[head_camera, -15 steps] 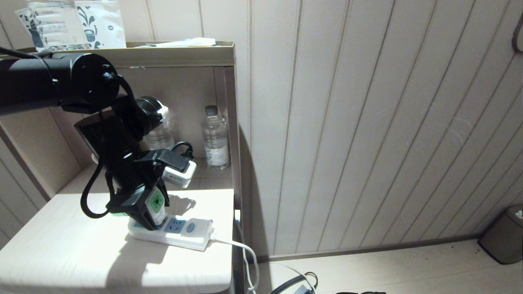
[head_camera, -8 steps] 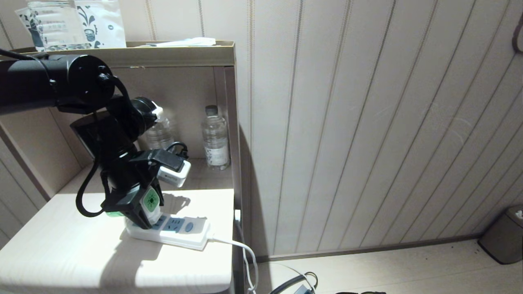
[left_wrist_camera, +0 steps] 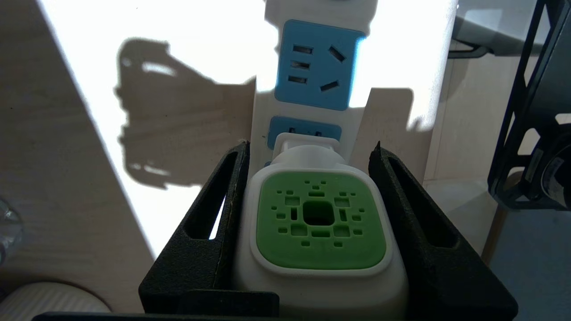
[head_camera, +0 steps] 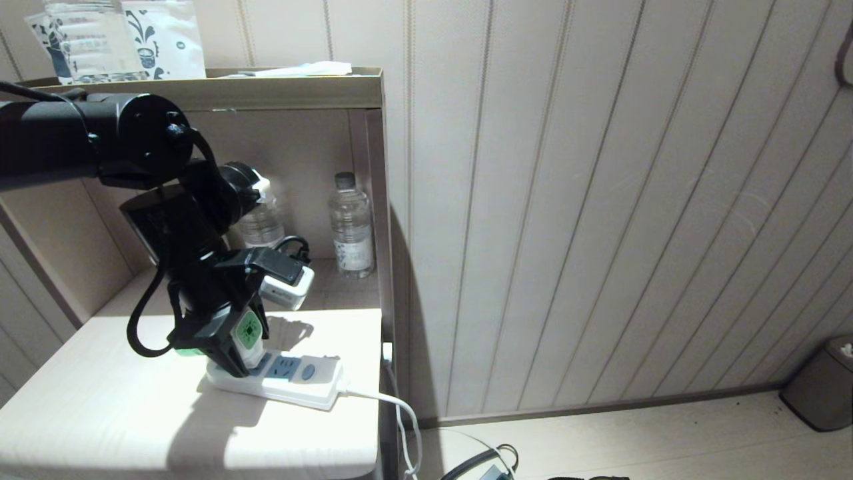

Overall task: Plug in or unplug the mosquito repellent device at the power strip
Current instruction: Insert the plug into the socket

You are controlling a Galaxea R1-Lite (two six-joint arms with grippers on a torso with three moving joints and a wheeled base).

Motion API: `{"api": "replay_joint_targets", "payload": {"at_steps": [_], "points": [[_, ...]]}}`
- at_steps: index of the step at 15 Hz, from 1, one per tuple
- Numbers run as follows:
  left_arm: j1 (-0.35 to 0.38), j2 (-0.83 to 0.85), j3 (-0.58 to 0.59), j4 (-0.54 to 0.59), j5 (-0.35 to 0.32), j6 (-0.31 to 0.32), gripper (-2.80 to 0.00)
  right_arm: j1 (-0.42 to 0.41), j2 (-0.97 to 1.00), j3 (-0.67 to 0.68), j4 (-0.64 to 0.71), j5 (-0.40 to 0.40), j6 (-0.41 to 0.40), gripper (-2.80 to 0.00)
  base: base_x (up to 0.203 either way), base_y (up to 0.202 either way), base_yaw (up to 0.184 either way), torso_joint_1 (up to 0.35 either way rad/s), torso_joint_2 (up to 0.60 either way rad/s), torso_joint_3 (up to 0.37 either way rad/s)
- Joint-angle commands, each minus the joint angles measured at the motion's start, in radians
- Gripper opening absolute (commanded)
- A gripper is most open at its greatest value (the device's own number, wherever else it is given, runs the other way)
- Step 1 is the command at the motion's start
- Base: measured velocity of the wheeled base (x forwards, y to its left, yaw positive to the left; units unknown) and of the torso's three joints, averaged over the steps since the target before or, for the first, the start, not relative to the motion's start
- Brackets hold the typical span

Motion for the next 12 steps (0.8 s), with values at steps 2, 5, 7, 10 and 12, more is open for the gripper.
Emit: {"api": "replay_joint_targets", "payload": {"at_steps": [2,5,7,10,12], "points": [[-0.031,0.024,0.003,0.012,0.014,0.005,-2.8,0.0,-0.001,0.0,0.001,0.0,0.0,-2.8,0.0,0.0,0.0,0.0,0.0,0.0],[-0.057,0.05,0.003,0.009,0.016,0.0,-2.8,0.0,-0.001,0.0,0.0,0.0,0.001,-2.8,0.0,0.0,0.0,0.0,0.0,0.0],[-0.064,0.051,0.026,0.006,0.019,-0.003,-2.8,0.0,-0.001,0.0,0.0,0.0,0.0,-2.8,0.0,0.0,0.0,0.0,0.0,0.0],[-0.068,0.051,0.075,-0.001,0.045,-0.011,-2.8,0.0,-0.001,0.0,0.0,0.0,0.0,-2.8,0.0,0.0,0.0,0.0,0.0,0.0],[-0.068,0.051,0.08,-0.004,0.05,-0.011,-2.8,0.0,-0.001,0.0,0.0,0.0,0.0,-2.8,0.0,0.0,0.0,0.0,0.0,0.0]]}}
